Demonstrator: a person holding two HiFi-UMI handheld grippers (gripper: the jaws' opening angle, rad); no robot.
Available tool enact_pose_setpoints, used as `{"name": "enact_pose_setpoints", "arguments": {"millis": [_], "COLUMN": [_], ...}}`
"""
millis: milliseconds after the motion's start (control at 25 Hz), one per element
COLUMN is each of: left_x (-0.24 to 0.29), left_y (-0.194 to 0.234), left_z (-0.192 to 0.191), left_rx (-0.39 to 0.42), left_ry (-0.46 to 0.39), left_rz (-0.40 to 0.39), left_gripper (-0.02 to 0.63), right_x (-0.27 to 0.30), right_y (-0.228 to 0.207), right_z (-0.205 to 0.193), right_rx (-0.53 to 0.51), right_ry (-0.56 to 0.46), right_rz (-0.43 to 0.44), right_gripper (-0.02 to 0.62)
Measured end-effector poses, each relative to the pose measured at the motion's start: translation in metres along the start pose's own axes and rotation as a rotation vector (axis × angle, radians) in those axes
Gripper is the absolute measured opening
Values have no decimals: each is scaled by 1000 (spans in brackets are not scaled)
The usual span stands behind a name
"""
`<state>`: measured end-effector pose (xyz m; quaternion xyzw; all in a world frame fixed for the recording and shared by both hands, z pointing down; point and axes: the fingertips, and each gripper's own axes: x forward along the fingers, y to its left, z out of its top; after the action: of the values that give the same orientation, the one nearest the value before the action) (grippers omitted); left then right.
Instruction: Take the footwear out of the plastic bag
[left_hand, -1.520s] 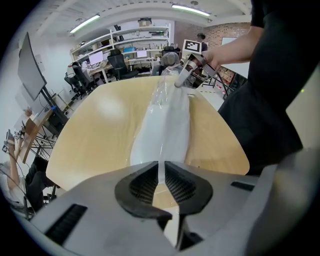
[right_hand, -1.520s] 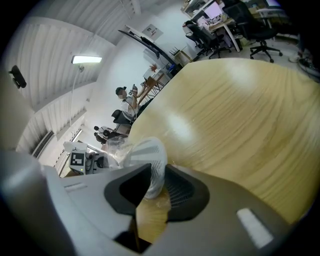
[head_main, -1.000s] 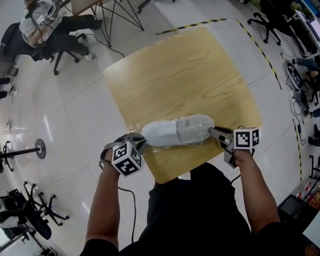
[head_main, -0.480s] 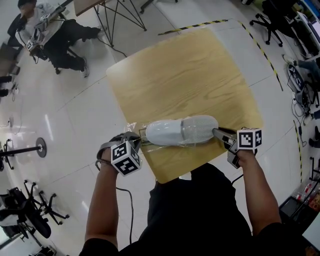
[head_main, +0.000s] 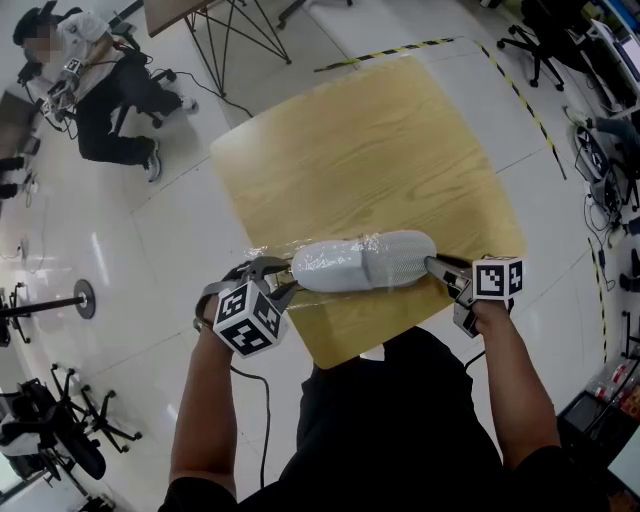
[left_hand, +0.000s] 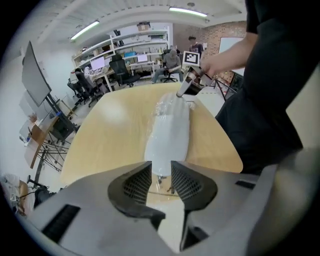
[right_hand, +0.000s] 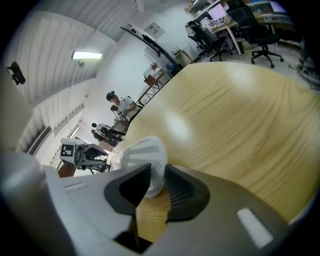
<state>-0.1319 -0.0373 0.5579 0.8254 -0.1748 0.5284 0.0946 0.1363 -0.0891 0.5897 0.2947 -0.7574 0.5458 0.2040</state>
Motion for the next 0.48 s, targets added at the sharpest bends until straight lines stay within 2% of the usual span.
{"name": "enact_pose_setpoints", "arguments": {"millis": [160,280,480], "left_x": [31,44,55], "left_y": [-2,-4,-12], "left_z": [17,26,24], "left_rx": [39,38,63], "left_ry": [11,5,54], "left_rz": [-48,-74,-97], "left_gripper": [118,94,75], "right_x": [1,3,-1], "right_y": [-1,1,0], "right_z": [-2,-1,-2], "right_rx": [6,9,4], "right_ry": [-1,-4,-6], "right_rz": [1,5,11], "right_gripper": [93,92,92]}}
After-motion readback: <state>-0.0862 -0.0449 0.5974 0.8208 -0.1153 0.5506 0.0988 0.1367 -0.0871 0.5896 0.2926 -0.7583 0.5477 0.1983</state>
